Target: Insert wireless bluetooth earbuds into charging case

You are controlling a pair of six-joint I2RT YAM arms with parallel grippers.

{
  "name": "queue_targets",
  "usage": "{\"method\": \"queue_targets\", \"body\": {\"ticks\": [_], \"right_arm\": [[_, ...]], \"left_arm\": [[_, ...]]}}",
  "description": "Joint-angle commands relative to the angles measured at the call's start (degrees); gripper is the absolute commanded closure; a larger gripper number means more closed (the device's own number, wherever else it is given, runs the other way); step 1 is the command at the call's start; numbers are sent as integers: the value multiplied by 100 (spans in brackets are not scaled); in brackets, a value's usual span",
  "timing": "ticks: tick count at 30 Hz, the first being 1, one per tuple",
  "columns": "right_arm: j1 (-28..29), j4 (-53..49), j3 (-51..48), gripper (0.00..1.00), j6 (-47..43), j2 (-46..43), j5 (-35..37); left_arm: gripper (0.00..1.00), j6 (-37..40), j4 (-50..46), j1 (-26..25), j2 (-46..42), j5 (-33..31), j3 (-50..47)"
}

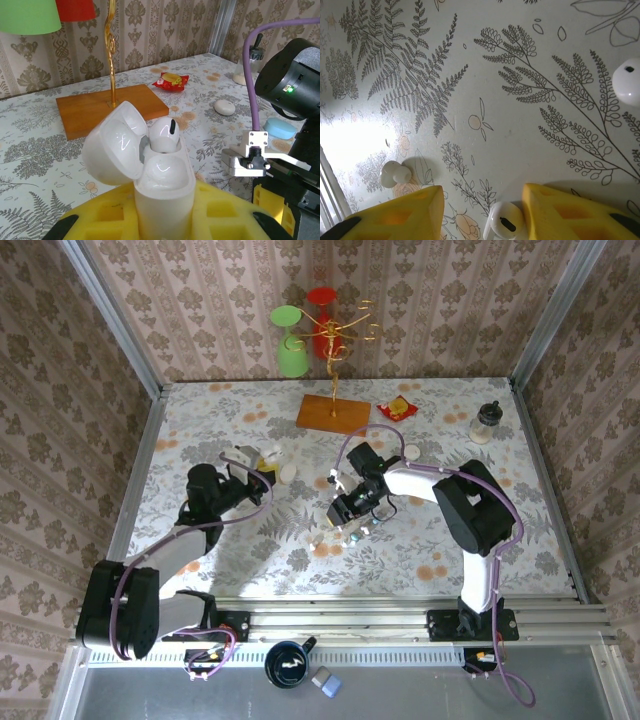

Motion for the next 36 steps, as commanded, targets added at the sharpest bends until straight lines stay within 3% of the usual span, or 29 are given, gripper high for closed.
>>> {"method": "queue_targets", "body": {"ticks": [1, 13, 36], "right_arm": [[35, -298, -187, 53, 14, -152, -3], [-83, -414, -293, 56, -97, -195, 183], [-92, 1, -466, 80, 37, -529, 467]], "left_arm": [[100, 87, 109, -47, -15, -51, 183], [100, 81, 114, -51, 20, -54, 165], [100, 102, 145, -86, 171, -21, 206]]}}
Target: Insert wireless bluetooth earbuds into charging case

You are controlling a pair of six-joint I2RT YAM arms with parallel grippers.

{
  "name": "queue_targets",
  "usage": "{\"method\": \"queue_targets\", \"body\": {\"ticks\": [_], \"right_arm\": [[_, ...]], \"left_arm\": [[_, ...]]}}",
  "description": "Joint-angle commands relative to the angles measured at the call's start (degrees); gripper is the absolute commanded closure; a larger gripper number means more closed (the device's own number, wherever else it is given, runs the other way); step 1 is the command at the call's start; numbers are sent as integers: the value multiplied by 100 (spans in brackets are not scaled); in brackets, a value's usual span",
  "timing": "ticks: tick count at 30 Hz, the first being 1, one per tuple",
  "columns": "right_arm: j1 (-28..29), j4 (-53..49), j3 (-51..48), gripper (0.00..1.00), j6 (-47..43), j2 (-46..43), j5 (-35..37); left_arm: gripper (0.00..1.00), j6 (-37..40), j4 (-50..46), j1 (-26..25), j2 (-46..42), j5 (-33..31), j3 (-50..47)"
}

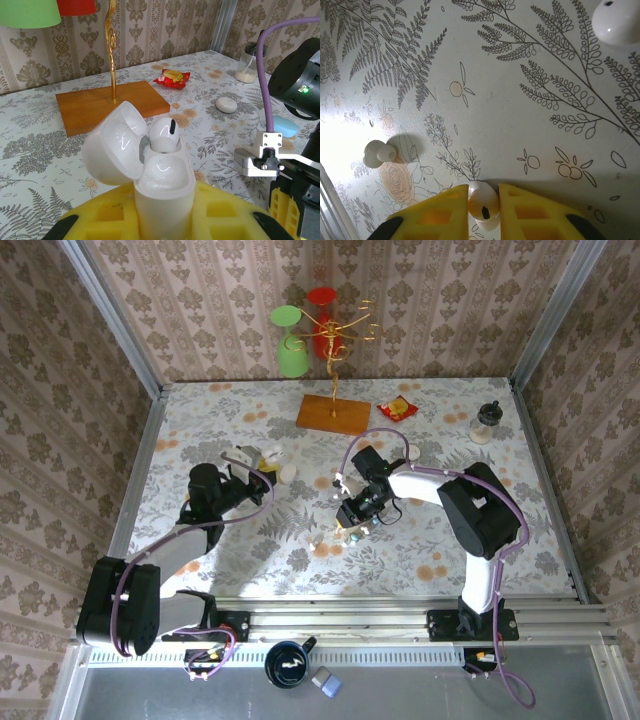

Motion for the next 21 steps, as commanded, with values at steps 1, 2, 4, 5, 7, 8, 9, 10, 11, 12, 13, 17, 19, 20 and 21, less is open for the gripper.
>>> {"method": "queue_targets", "body": {"ticks": [1, 2, 4, 5, 7, 8, 9, 10, 11, 12, 13, 17, 19, 20, 21], "right_arm": [[2, 152, -194, 80, 89, -423, 356], [1, 248, -238, 80, 104, -546, 442], [2, 505, -368, 80, 126, -874, 679], [-6, 613, -426, 80, 121, -1024, 799], [-1, 815, -533, 80, 81, -1322, 1100], [0, 923, -591, 80, 39, -1476, 1239], [2, 1056, -667, 80, 6, -1644, 1396], [2, 1171, -727, 80, -8, -1780, 1551], [10, 1356, -820, 80, -17, -1949, 1638], [26, 1583, -929, 80, -25, -2133, 1693], [44, 1769, -1015, 80, -39, -2293, 1779], [388, 2097, -1140, 82, -435, -2911, 2429], [621, 2076, -1072, 82, -746, -3143, 2791], [733, 2095, -1039, 82, -915, -3222, 2927], [850, 2141, -1019, 82, -1051, -3264, 3056]], "left_arm": [[100, 106, 147, -42, 80, 51, 181], [100, 119, 134, -52, 89, 71, 183], [100, 163, 115, -70, 117, 153, 183], [100, 186, 116, -75, 140, 199, 183], [100, 331, 216, -112, 240, 347, 168], [100, 387, 341, -136, 316, 624, 144], [100, 390, 465, -154, 411, 758, 140], [100, 378, 548, -177, 494, 869, 146], [100, 361, 616, -208, 582, 1013, 164], [100, 369, 664, -247, 664, 1125, 190], [100, 381, 678, -291, 726, 1211, 221], [100, 672, 209, -516, 814, 1245, 442], [100, 940, -256, -633, 777, 1244, 577], [100, 1080, -493, -694, 762, 1313, 664], [100, 1192, -714, -749, 768, 1412, 732]]}}
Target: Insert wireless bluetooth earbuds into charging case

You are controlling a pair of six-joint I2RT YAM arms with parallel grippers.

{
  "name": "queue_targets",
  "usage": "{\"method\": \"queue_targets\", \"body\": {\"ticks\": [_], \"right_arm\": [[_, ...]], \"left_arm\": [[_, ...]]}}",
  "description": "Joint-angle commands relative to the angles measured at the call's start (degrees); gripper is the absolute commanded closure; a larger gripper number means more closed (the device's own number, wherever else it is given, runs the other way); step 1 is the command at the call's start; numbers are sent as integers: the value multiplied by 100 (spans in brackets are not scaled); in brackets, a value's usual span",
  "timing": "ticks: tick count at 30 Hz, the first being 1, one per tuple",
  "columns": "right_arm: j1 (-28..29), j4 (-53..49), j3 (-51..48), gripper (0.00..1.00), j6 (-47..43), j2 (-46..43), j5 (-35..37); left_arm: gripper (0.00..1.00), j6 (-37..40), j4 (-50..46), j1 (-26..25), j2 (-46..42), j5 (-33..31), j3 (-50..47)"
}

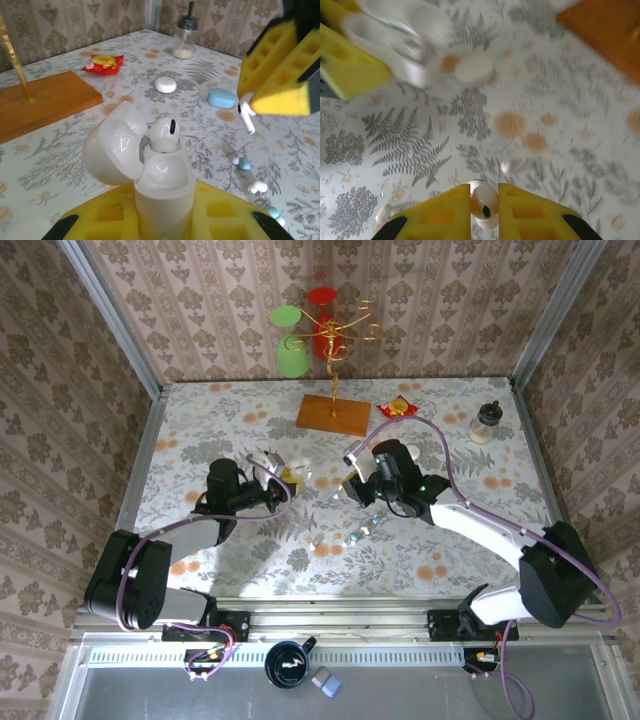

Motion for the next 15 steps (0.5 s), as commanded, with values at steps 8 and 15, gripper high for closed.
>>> {"method": "queue_targets", "body": {"ticks": [8, 15], "right_arm": [[600, 695, 273, 83, -945, -325, 641], [630, 897, 406, 83, -930, -227, 445]], "left_arm": [[100, 637, -1234, -300, 51, 1211, 642], [100, 862, -1714, -406, -19, 1115, 721]]}}
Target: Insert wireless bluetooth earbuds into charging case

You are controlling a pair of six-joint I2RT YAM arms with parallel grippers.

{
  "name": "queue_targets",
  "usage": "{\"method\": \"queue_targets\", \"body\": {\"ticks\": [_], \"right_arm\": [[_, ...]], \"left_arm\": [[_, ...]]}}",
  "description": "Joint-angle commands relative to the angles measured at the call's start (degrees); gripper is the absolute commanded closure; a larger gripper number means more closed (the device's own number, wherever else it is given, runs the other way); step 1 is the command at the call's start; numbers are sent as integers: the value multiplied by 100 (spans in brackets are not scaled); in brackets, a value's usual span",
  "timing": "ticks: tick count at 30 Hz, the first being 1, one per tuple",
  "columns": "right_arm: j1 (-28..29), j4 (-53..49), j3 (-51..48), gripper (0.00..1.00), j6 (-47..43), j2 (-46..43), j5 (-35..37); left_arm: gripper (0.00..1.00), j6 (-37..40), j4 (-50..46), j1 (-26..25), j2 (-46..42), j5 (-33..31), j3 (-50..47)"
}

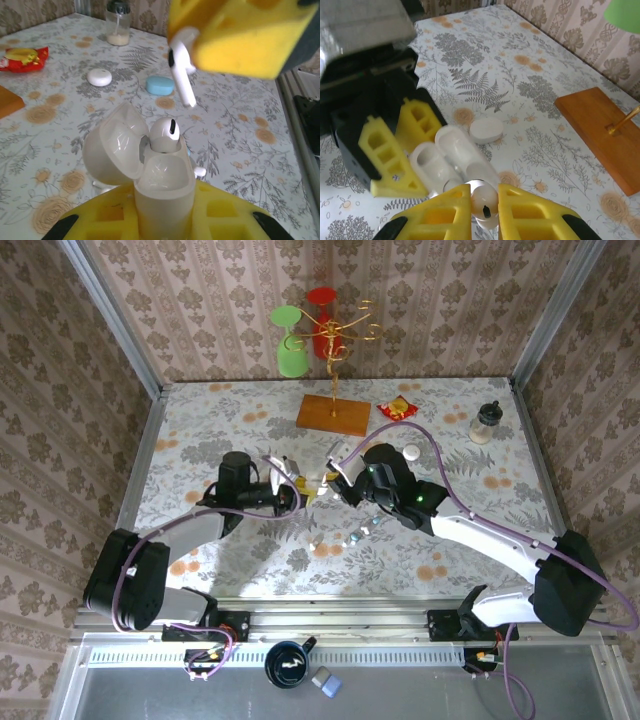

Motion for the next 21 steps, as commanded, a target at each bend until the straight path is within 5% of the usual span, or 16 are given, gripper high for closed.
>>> {"method": "queue_targets", "body": {"ticks": [1, 21], "right_arm": [[50, 299, 268, 83, -74, 25, -60], [216, 267, 329, 83, -54, 590, -350]], "left_arm": [[100, 290, -372, -34, -34, 181, 234], [100, -418, 153, -37, -68, 112, 190]]}}
